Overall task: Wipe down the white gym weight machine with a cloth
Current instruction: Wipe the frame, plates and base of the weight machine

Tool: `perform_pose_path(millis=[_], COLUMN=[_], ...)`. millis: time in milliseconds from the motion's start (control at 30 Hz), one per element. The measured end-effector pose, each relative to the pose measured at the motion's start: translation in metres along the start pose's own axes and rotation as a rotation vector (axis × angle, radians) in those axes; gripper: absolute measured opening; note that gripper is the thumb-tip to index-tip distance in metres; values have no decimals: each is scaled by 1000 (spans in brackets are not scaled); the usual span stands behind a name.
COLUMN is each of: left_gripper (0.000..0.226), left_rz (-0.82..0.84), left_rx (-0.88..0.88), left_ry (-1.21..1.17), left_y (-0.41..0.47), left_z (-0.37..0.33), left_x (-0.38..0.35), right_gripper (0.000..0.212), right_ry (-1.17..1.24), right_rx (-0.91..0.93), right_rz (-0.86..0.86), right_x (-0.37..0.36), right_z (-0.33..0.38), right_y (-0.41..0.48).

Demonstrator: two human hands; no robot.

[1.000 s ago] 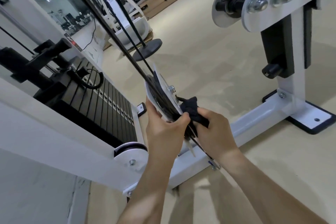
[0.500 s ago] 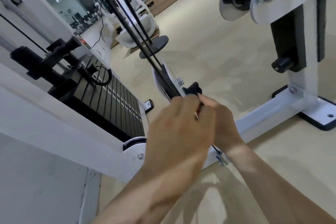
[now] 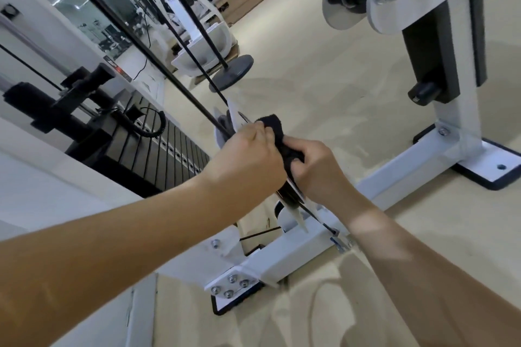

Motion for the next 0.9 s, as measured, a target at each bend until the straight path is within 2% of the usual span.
perform_pose_path(millis=[100, 167, 234, 334, 400, 500, 567, 667, 767, 834, 901], left_gripper=[41, 39, 38, 63, 64, 54, 43, 44, 51, 47, 46], left_rz=[-2, -11, 69, 109, 77, 9, 12, 106, 176, 148, 95], left_rx=[-13, 3, 30, 59, 84, 127, 109, 128, 156, 156, 145], left_ry=[22, 88, 32, -73, -131, -131, -70, -52, -84, -155, -177], left_y=[-5, -1, 4, 10, 7, 2, 4, 9, 4, -2, -5], left_z=[-1, 0, -1, 0, 2, 1, -1, -2, -2, -2, -1], left_x=[1, 2, -1, 3, 5, 8, 12, 10, 5, 6, 8], right_gripper=[20, 29, 35, 54, 52, 37, 42, 51, 65, 57, 42], right_ry=[-169, -208, -122, 140, 66, -175, -238, -112, 126, 104, -92], right_rx=[-43, -62, -77, -57, -15, -9, -72, -137, 19, 24, -57], right_rz=[52, 72, 34, 66, 73, 50, -6, -152, -26, 41, 42], right_x=[15, 26, 29, 13, 6, 16, 29, 43, 14, -3, 6], right_z=[-22, -28, -23, -2, -4, -21, -38, -40, -12, -17, -40], right_y=[-26, -30, -19, -7, -17, -46, -45, -20, -1, -9, -22])
Point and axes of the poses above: each hand's wrist, its own y-axis towards the middle knuckle, its own x-axis out of the back of the hand, z = x × y, the point moved 6 cm from there along y, towards the middle knuckle, and after that the axes turned 1 degree about x, right-handed, at the moved point
